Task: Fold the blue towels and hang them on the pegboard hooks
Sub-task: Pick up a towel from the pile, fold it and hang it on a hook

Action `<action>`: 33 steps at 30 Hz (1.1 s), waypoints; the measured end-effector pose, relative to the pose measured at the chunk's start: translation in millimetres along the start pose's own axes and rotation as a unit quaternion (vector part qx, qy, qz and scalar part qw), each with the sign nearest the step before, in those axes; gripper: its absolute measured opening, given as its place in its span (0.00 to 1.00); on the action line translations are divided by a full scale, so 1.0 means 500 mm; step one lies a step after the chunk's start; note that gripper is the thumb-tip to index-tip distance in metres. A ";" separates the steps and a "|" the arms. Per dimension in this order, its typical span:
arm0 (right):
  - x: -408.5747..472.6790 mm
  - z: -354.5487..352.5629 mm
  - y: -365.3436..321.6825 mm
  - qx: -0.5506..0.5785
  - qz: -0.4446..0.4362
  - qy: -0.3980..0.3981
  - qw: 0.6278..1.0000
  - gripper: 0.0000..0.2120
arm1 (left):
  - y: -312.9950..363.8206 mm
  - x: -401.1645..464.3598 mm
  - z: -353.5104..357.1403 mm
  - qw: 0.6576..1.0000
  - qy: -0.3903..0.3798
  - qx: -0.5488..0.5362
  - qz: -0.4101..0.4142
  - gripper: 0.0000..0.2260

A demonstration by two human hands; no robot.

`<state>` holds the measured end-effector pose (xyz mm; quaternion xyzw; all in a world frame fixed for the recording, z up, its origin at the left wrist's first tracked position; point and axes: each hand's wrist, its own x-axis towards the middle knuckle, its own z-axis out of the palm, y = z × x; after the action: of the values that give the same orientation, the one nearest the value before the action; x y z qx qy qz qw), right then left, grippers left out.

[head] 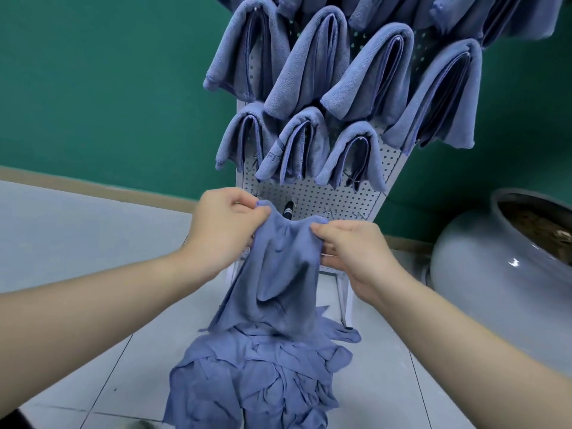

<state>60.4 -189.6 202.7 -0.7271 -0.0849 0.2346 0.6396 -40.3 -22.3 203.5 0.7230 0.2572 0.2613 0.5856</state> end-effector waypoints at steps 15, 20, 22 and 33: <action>-0.061 0.048 0.017 -0.077 -0.172 0.008 0.982 0.13 | 0.010 -0.041 0.047 0.994 -0.043 0.043 0.096 0.06; -0.054 0.049 0.023 -0.041 -0.160 0.017 0.986 0.22 | 0.012 -0.046 0.052 0.989 -0.041 0.063 0.124 0.12; -0.054 0.049 0.027 -0.018 -0.159 0.021 0.987 0.17 | 0.011 -0.049 0.053 0.989 -0.045 0.061 0.130 0.10; -0.066 0.042 0.012 -0.016 -0.193 0.012 0.981 0.12 | 0.011 -0.068 0.042 0.966 -0.046 0.115 0.225 0.10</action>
<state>20.8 -186.0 202.9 -0.7097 -0.2197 0.0971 0.6623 -50.6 -61.0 202.5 0.8361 0.0891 0.3216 0.4354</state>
